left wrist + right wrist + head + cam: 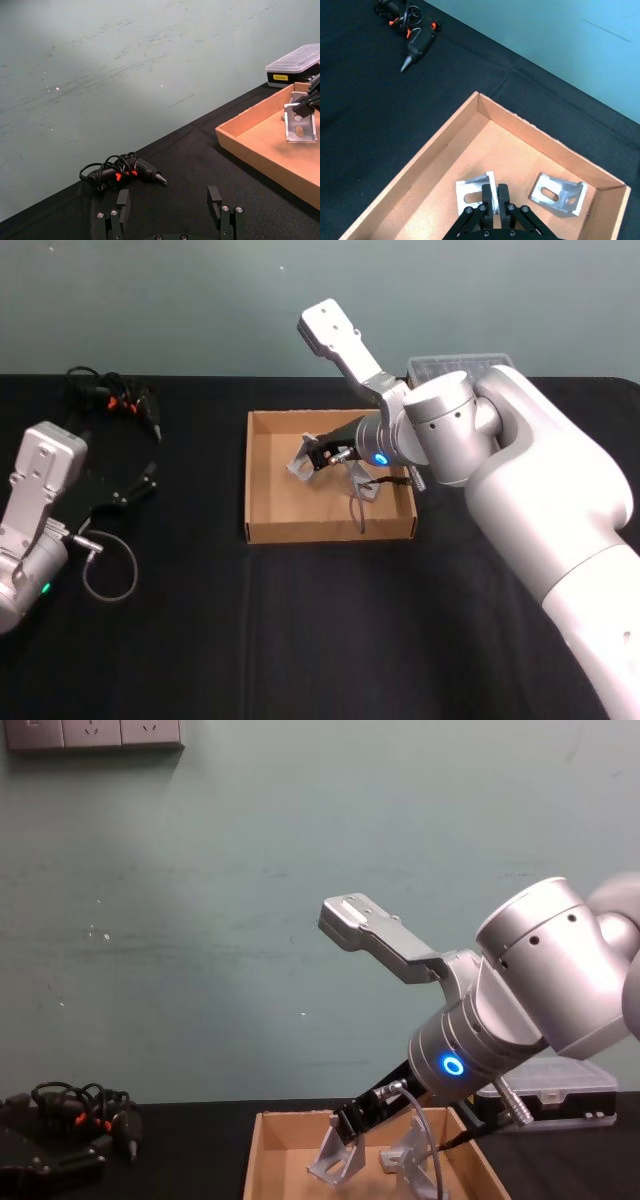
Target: Use one hand to pick up the angle iron from the table and place it into the box.
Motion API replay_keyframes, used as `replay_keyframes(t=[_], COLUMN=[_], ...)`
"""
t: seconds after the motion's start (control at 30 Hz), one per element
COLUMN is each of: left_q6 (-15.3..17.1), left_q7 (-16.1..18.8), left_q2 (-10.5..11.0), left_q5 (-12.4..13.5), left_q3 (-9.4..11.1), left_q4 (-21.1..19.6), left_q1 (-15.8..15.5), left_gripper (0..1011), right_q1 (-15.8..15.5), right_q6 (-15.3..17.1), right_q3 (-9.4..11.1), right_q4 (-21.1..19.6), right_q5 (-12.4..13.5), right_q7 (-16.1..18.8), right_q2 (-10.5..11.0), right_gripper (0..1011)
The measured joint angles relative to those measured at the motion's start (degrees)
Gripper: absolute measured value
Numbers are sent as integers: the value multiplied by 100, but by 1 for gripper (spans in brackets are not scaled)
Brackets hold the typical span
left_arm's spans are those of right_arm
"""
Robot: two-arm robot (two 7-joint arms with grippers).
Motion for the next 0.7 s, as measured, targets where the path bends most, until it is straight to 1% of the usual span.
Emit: replay_keyframes(t=[0.4,0.7], left_q6=[0,0], left_q7=[0,0], left_q2=[0,0], left_q5=[0,0], left_q3=[0,0], left_q4=[0,0], left_q1=[0,0], left_gripper=[1011,1011], right_q1=[-50,-61], right_q6=[-92,-93], right_q3=[121,130], right_q4=[92,92], right_q5=[-111,-141], right_q7=[51,52], right_q2=[-63,-70], right_gripper=[78,78])
